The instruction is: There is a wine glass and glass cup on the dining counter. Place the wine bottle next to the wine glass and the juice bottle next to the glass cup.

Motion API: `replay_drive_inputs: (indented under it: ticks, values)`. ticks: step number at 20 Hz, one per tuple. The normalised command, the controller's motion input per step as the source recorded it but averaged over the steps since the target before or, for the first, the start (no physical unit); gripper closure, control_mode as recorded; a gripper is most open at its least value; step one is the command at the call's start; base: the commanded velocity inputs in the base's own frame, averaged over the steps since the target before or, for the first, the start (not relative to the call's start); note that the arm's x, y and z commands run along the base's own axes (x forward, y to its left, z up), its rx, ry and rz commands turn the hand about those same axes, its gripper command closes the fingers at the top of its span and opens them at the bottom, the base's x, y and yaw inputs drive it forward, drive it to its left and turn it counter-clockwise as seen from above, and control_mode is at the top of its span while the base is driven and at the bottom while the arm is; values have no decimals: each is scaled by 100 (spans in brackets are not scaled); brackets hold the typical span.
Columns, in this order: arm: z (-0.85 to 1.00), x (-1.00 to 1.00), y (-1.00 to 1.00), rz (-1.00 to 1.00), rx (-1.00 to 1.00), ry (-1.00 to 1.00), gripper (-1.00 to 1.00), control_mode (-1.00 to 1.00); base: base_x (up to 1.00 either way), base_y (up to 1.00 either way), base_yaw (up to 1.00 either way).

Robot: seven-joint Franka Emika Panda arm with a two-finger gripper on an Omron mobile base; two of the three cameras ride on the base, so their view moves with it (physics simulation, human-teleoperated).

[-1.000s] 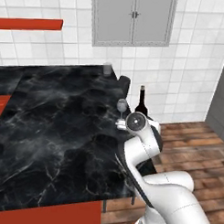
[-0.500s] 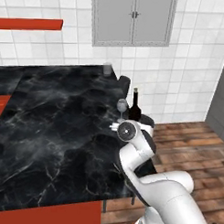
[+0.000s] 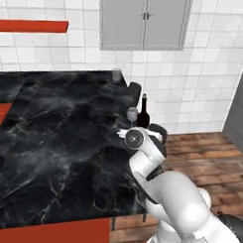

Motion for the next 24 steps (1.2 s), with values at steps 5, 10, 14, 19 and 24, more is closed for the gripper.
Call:
replay_drive_inputs:
  ticks: [5, 10, 14, 19, 24]
  values:
    - [-2, 31, 0, 0, 0, 0, 100, -100, 0, 0, 0]
    - [-9, 26, 0, 0, 0, 0, 100, -100, 0, 0, 0]
    - [-12, 28, 0, 0, 0, 0, 100, -100, 0, 0, 0]
    - [-12, 25, 0, 0, 0, 0, 100, -100, 0, 0, 0]
    - [-14, 5, 0, 0, 0, 0, 100, -100, 0, 0, 0]
